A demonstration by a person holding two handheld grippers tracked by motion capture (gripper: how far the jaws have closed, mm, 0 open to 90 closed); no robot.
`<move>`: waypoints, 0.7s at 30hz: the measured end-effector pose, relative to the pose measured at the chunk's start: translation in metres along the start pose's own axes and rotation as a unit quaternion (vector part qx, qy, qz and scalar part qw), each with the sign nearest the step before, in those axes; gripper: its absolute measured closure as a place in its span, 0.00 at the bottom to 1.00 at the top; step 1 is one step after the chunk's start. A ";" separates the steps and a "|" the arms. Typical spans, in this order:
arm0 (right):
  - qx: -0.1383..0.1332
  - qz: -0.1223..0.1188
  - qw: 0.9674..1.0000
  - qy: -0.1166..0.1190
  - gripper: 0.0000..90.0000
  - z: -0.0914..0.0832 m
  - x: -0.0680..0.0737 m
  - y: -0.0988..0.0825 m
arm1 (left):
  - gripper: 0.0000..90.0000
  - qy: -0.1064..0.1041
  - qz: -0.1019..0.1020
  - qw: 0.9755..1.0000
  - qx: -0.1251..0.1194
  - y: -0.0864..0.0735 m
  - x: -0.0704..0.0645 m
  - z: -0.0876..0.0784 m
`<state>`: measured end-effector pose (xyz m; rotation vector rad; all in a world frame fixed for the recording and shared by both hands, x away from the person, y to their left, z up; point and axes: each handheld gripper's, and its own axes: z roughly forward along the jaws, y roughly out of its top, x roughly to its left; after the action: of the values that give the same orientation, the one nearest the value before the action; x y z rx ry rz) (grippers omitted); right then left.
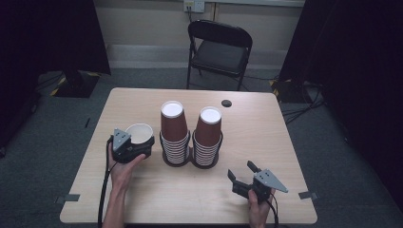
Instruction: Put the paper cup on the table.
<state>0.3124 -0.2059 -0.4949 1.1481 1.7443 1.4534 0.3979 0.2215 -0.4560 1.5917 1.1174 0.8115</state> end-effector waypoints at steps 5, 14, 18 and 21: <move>-0.006 0.002 1.000 0.001 0.15 -0.001 0.000 0.000 | 0.08 -0.010 -0.019 1.000 -0.008 -0.001 0.004 0.007; -0.006 0.002 1.000 0.006 0.15 -0.001 0.000 0.000 | 0.08 -0.005 -0.020 1.000 0.006 -0.007 0.010 0.017; -0.006 0.003 1.000 0.006 0.16 -0.001 -0.001 0.000 | 0.08 -0.008 -0.023 0.999 0.022 -0.013 0.010 0.022; -0.008 0.005 1.000 0.008 0.16 -0.001 -0.002 -0.001 | 0.09 -0.006 -0.023 0.999 0.031 -0.015 0.010 0.023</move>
<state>0.3117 -0.2079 -0.4953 1.1415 1.7378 1.4836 0.4178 0.2245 -0.4771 1.6144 1.1752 0.7425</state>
